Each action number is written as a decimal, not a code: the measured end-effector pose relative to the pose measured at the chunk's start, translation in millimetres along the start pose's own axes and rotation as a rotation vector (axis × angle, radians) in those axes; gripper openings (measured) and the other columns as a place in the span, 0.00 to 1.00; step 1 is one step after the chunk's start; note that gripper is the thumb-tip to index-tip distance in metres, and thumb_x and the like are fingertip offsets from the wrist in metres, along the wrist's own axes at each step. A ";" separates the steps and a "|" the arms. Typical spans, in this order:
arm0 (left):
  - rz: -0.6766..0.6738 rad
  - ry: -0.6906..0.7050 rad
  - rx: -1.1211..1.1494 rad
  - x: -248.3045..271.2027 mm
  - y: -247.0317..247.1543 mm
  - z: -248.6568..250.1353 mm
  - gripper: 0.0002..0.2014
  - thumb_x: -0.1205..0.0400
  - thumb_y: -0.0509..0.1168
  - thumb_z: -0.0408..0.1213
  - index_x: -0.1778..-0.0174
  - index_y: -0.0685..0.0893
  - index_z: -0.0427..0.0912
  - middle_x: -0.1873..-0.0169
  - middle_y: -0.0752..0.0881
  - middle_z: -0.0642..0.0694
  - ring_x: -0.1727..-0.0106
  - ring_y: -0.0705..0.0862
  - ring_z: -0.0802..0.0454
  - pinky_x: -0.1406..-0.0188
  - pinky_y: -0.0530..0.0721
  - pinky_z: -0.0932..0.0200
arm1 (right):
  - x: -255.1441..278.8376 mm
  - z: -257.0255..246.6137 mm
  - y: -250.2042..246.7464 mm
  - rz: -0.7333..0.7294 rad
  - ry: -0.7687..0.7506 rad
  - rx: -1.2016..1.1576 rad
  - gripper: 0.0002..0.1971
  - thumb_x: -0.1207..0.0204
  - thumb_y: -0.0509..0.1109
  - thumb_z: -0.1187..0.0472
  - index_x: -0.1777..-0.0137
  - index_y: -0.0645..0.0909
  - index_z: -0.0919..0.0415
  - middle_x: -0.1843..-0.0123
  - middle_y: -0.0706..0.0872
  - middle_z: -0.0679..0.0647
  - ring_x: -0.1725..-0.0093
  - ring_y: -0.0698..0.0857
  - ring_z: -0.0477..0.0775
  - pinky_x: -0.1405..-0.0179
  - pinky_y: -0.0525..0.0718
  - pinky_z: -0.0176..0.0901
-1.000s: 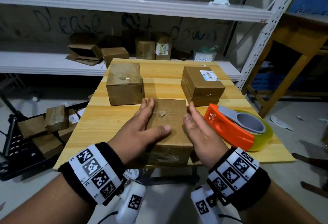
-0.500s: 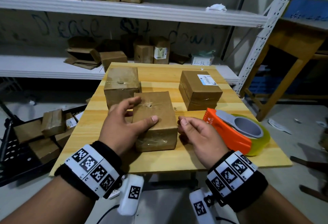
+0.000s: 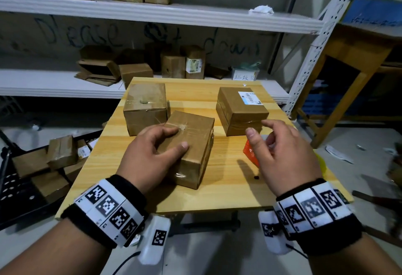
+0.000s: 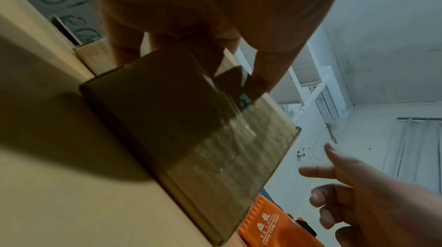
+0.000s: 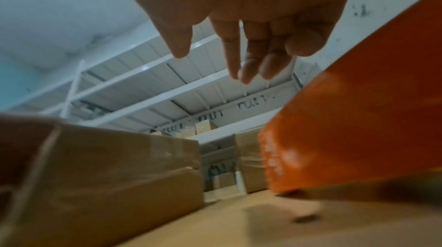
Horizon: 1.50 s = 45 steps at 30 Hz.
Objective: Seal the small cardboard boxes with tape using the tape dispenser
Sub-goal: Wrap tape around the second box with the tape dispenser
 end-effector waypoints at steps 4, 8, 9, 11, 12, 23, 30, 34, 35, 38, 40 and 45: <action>0.000 0.005 -0.046 0.4 0.3 0.9 0.23 0.21 0.77 0.49 0.29 0.86 0.58 0.29 0.79 0.57 0.28 0.78 0.56 0.25 0.80 0.47 | -1.2 17.5 6.4 -0.163 0.141 0.294 0.46 0.26 0.52 0.18 0.15 0.63 0.47 0.25 0.80 0.58 0.24 0.77 0.64 0.28 0.78 0.64; 0.010 0.025 -0.125 -2.0 0.2 2.8 0.22 0.19 0.76 0.48 0.28 0.87 0.58 0.33 0.75 0.56 0.29 0.75 0.56 0.28 0.76 0.56 | 0.7 25.1 9.3 -0.258 0.140 0.529 0.44 0.25 0.52 0.18 0.18 0.64 0.47 0.28 0.83 0.57 0.28 0.80 0.63 0.31 0.76 0.63; 0.000 0.036 -0.137 -2.2 1.8 3.9 0.22 0.19 0.75 0.47 0.27 0.87 0.58 0.33 0.75 0.57 0.30 0.75 0.57 0.30 0.75 0.58 | 0.3 25.9 9.9 -0.270 0.136 0.545 0.42 0.25 0.53 0.19 0.20 0.65 0.47 0.30 0.85 0.55 0.30 0.82 0.62 0.32 0.75 0.63; -0.012 0.056 -0.140 -2.2 4.5 5.7 0.21 0.18 0.74 0.46 0.27 0.87 0.58 0.33 0.77 0.59 0.30 0.76 0.57 0.31 0.74 0.58 | 0.2 28.0 14.8 -0.300 0.130 0.542 0.38 0.23 0.56 0.23 0.21 0.65 0.47 0.34 0.88 0.51 0.34 0.85 0.59 0.31 0.73 0.63; -0.012 0.067 -0.141 -2.2 5.0 6.0 0.21 0.18 0.74 0.46 0.28 0.87 0.58 0.32 0.78 0.59 0.29 0.76 0.57 0.29 0.76 0.54 | 0.4 29.0 18.2 -0.314 0.123 0.532 0.36 0.21 0.59 0.25 0.21 0.64 0.47 0.36 0.89 0.50 0.35 0.87 0.58 0.30 0.73 0.63; -0.067 0.042 -0.133 1.8 0.8 8.5 0.26 0.25 0.72 0.58 0.29 0.87 0.61 0.30 0.78 0.62 0.25 0.75 0.53 0.23 0.78 0.36 | -2.5 34.7 -9.3 -0.169 0.120 0.060 0.25 0.14 0.66 0.42 0.19 0.73 0.44 0.35 0.90 0.53 0.40 0.88 0.59 0.46 0.82 0.50; 0.084 0.175 0.071 10.4 -24.2 49.5 0.32 0.27 0.65 0.68 0.31 0.88 0.55 0.39 0.89 0.57 0.40 0.87 0.61 0.46 0.86 0.58 | 17.2 1.1 -38.2 -0.045 0.029 -0.654 0.13 0.26 0.74 0.40 0.47 0.87 0.45 0.62 0.92 0.43 0.67 0.90 0.37 0.81 0.82 0.29; 0.002 0.126 0.322 18.3 -20.0 69.5 0.23 0.21 0.65 0.64 0.47 0.93 0.50 0.50 0.95 0.49 0.50 0.92 0.58 0.56 0.87 0.61 | 27.8 -20.4 -41.4 -0.082 -0.070 -0.773 0.18 0.32 0.73 0.37 0.48 0.88 0.46 0.59 0.92 0.32 0.64 0.91 0.35 0.74 0.83 0.26; -0.039 0.097 0.361 20.8 -17.2 71.7 0.24 0.22 0.64 0.64 0.49 0.94 0.50 0.50 0.95 0.47 0.50 0.92 0.57 0.56 0.85 0.59 | 30.4 -23.4 -39.2 -0.097 -0.080 -0.798 0.18 0.32 0.73 0.36 0.48 0.88 0.46 0.59 0.93 0.33 0.65 0.92 0.37 0.75 0.83 0.27; -0.148 0.076 0.364 24.4 -10.0 73.9 0.29 0.19 0.63 0.69 0.48 0.95 0.46 0.50 0.95 0.48 0.49 0.91 0.56 0.56 0.79 0.58 | 38.7 -28.4 -31.1 -0.139 -0.079 -0.857 0.19 0.29 0.78 0.32 0.46 0.90 0.43 0.58 0.95 0.45 0.69 0.93 0.49 0.77 0.86 0.37; -0.230 0.059 0.371 26.5 -4.7 73.5 0.31 0.19 0.64 0.68 0.46 0.95 0.42 0.53 0.95 0.46 0.55 0.91 0.57 0.59 0.81 0.62 | 43.6 -31.5 -28.4 -0.154 -0.085 -0.869 0.19 0.31 0.79 0.32 0.45 0.90 0.41 0.57 0.96 0.48 0.67 0.94 0.50 0.75 0.86 0.35; -0.273 0.072 0.450 29.0 -1.8 71.2 0.24 0.25 0.70 0.51 0.54 0.90 0.29 0.60 0.93 0.36 0.60 0.90 0.49 0.55 0.87 0.57 | 49.8 -42.8 -31.1 -0.178 -0.128 -0.840 0.22 0.32 0.81 0.32 0.44 0.90 0.43 0.56 0.95 0.41 0.61 0.95 0.45 0.72 0.86 0.31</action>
Point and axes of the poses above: each hand's wrist, its own x-axis away from the middle knuckle, its own y-axis out of the palm, z = x × y, the point moved 6 cm from there along -x, towards the middle knuckle
